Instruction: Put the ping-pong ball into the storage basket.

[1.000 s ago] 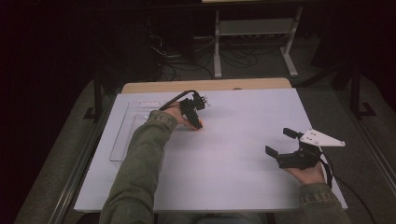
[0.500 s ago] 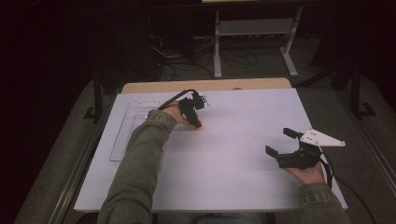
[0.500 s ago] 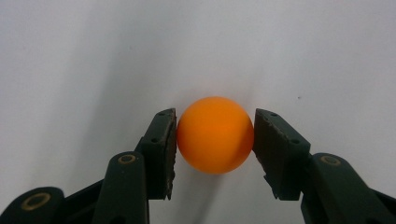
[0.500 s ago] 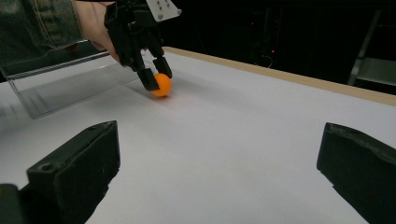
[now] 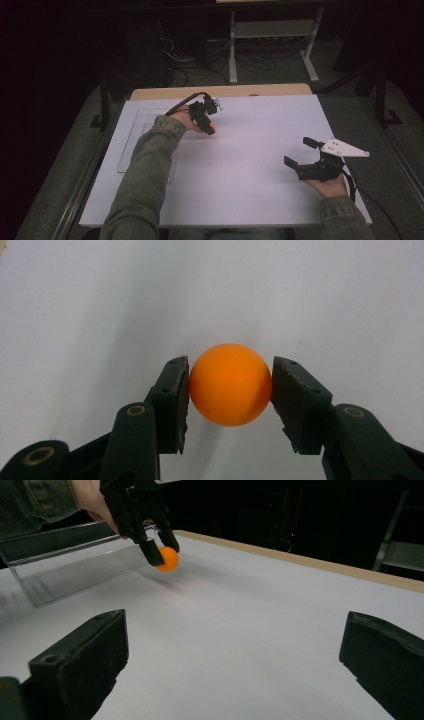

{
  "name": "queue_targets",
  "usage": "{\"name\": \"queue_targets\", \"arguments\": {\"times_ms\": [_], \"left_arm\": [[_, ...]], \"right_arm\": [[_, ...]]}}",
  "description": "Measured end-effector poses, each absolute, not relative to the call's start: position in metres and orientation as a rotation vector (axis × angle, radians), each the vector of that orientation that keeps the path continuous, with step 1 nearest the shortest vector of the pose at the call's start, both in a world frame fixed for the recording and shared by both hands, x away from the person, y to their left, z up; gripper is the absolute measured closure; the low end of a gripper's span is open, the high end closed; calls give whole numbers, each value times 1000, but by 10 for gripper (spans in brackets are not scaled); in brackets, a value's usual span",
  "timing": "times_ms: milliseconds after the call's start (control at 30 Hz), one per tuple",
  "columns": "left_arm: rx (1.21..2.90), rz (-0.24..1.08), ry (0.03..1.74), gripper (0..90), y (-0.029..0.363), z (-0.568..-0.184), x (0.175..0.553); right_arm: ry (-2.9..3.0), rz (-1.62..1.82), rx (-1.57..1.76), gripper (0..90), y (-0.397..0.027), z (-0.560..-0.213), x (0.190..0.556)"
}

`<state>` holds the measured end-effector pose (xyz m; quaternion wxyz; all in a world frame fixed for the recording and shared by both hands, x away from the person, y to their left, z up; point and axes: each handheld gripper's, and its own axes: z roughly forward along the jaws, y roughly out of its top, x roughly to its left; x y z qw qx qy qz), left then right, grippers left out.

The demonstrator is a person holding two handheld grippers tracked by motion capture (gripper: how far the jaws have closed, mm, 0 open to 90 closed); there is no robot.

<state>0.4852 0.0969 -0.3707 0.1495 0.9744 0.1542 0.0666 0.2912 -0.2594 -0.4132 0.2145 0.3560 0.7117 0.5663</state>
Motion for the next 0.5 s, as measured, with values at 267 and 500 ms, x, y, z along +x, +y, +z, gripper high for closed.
{"name": "queue_targets", "arguments": {"times_ms": [267, 500], "left_arm": [[2800, 217, 439, 506, 101, -360, 480], [2783, 235, 421, 506, 101, -344, 475]], "right_arm": [[1973, 1566, 984, 0, -259, -413, 291], [1977, 1567, 990, 0, -259, -413, 292]]}}
